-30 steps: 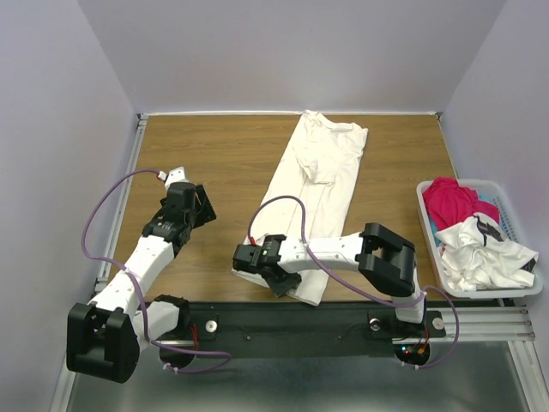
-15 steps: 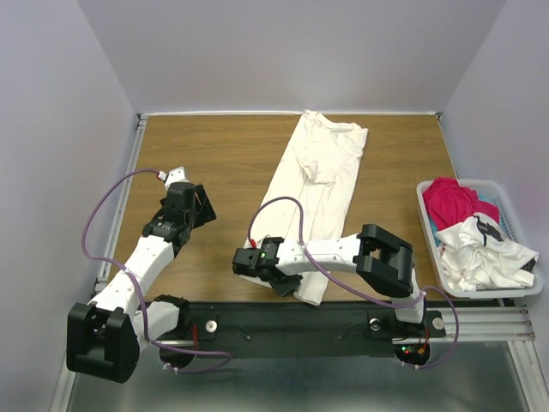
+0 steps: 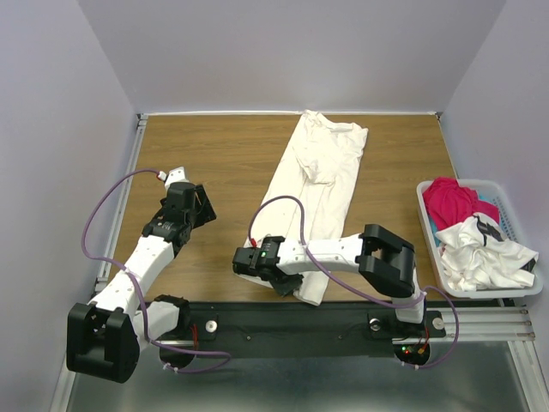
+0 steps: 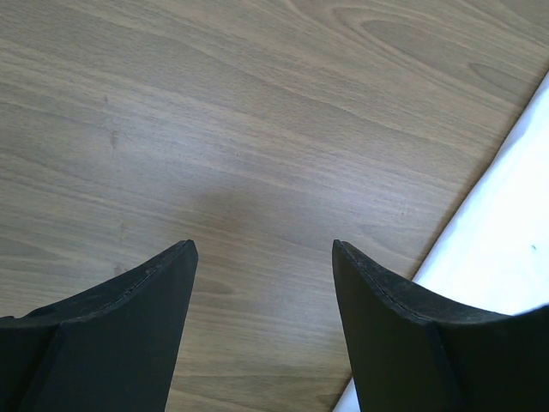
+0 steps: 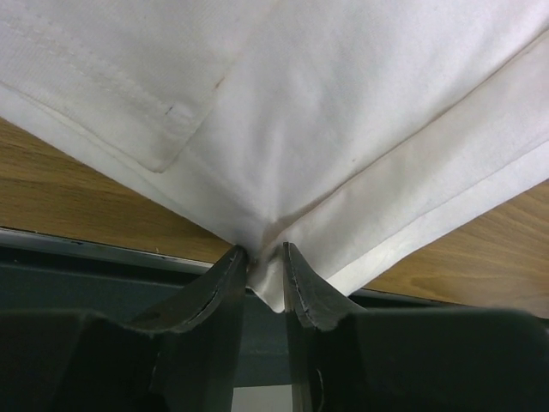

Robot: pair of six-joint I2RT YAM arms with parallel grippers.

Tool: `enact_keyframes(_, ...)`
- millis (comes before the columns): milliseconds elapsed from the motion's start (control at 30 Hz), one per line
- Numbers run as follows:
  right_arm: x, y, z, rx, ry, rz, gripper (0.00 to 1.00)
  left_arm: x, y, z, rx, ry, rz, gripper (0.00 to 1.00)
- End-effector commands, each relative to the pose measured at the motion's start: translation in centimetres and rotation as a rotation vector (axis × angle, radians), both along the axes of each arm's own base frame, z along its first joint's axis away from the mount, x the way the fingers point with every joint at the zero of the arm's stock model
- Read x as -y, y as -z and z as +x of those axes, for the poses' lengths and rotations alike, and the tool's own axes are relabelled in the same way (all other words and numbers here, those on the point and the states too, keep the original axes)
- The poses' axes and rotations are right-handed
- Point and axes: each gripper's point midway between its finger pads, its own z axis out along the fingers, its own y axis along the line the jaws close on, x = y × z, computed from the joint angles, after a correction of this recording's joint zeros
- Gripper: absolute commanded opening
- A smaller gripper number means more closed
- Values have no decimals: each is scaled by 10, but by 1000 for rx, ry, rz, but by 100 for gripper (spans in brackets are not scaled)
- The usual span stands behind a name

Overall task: Fold and stack the t-shirts
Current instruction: Fold the tshirt

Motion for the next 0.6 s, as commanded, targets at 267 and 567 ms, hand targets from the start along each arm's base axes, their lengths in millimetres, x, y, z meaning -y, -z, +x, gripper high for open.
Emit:
enact_keyframes(267, 4, -23, -4, 16, -1, 29, 31, -4, -4, 4, 29, -7, 9, 76)
enact_keyframes(567, 8, -25, -3, 20, -6, 18, 18, -4, -4, 3, 29, -9, 6, 75)
